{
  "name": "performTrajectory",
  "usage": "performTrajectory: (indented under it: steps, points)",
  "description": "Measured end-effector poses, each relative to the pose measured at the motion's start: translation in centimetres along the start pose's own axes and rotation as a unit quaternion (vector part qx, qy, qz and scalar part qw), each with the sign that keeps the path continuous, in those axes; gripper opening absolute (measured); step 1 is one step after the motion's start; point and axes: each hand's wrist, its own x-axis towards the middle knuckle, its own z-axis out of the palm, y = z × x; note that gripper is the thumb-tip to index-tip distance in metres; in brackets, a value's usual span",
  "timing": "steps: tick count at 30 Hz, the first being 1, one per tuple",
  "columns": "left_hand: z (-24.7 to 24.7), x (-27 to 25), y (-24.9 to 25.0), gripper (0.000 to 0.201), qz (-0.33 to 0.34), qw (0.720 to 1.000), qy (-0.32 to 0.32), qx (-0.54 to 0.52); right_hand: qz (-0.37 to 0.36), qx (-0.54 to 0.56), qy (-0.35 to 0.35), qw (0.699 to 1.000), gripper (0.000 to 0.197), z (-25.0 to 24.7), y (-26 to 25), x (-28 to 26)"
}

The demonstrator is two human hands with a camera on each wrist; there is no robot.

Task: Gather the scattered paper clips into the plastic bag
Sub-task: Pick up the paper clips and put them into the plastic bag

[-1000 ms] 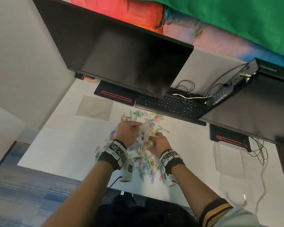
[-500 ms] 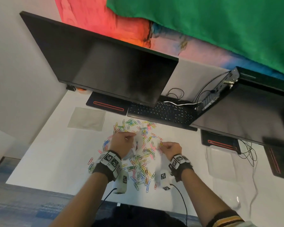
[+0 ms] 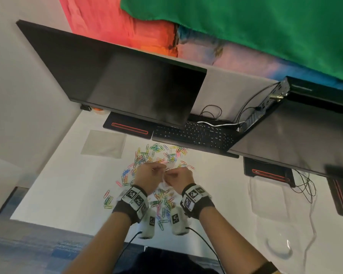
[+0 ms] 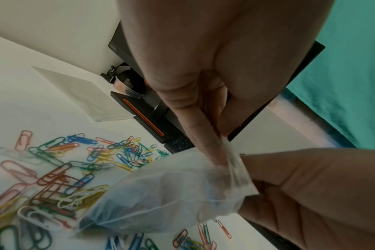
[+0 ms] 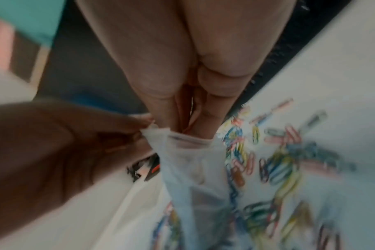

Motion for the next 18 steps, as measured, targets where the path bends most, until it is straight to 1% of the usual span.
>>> performTrajectory:
  steps: [2,3,5,7,8,10,12,14,15,17,18]
  points:
    - [0.1,-0.2,0.1,0.02,-0.002,1.0,-0.007,0.008,-0.048,-0.071,0.0,0.996,0.013,0.2,-0.3,0.2]
    - [0.2,-0.4,0.1,0.021,-0.005,1.0,-0.009,0.01,-0.066,-0.097,-0.008,0.993,0.017,0.2,-0.3,0.3]
    - [0.3,-0.5,0.1,0.022,-0.012,1.0,-0.008,0.01,-0.08,-0.131,-0.032,0.988,0.021,-0.1,-0.3,0.5]
    - [0.3,-0.6,-0.1,0.025,-0.021,1.0,-0.003,0.005,-0.091,-0.138,-0.058,0.985,0.018,-0.8,-0.3,0.7]
    - [0.3,-0.6,-0.1,0.025,-0.025,1.0,0.0,0.001,-0.101,-0.131,-0.06,0.984,0.016,-1.2,-0.4,0.7]
    - [0.4,-0.5,-0.1,0.025,-0.029,1.0,0.007,-0.004,-0.134,-0.118,-0.044,0.983,0.014,-1.9,-0.4,0.9]
    - [0.5,-0.3,0.0,0.024,-0.041,0.999,0.014,-0.029,-0.159,-0.108,-0.044,0.98,0.014,-2.3,-0.4,1.0]
    - [0.6,0.0,0.0,0.022,-0.049,0.997,0.029,-0.052,-0.172,-0.055,-0.049,0.982,0.012,-2.7,0.0,1.3]
    - [0.5,0.1,-0.1,0.022,-0.05,0.997,0.037,-0.053,-0.161,-0.012,-0.036,0.986,0.012,-3.1,0.3,1.7]
    - [0.2,0.4,-0.7,0.023,-0.052,0.996,0.052,-0.057,-0.115,0.061,0.018,0.991,0.013,-4.4,1.4,3.0]
    - [0.0,0.4,-0.8,0.023,-0.059,0.994,0.059,-0.067,-0.091,0.05,0.049,0.993,0.017,-5.0,2.4,4.1]
